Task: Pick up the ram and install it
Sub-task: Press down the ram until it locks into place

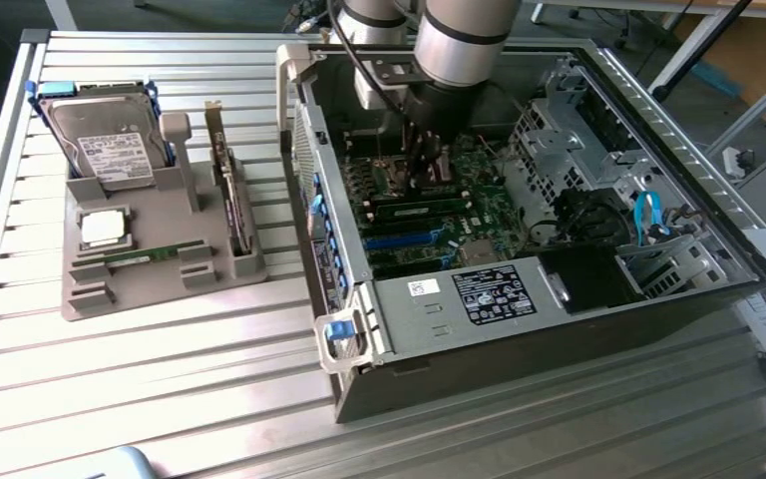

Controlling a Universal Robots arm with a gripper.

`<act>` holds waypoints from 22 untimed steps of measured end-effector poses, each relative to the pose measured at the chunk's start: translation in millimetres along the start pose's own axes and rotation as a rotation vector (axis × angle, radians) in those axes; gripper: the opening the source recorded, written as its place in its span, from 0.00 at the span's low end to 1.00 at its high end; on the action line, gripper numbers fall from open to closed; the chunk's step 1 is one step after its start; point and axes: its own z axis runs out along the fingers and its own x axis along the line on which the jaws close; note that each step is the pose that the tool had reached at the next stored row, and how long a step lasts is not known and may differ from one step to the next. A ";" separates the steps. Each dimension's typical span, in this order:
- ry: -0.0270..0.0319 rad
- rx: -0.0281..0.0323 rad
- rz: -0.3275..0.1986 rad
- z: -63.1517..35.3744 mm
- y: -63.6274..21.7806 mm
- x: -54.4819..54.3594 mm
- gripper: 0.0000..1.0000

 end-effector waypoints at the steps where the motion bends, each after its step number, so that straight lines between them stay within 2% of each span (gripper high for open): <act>1: 0.0000 0.0000 0.000 0.0 2.7 0.0 0.11; 10: -0.0002 0.0002 0.000 -0.3 22.7 0.4 0.11; 17: -0.0002 0.0004 0.001 1.8 29.7 0.5 0.11; 22: -0.0002 0.0005 0.001 1.9 29.7 0.4 0.11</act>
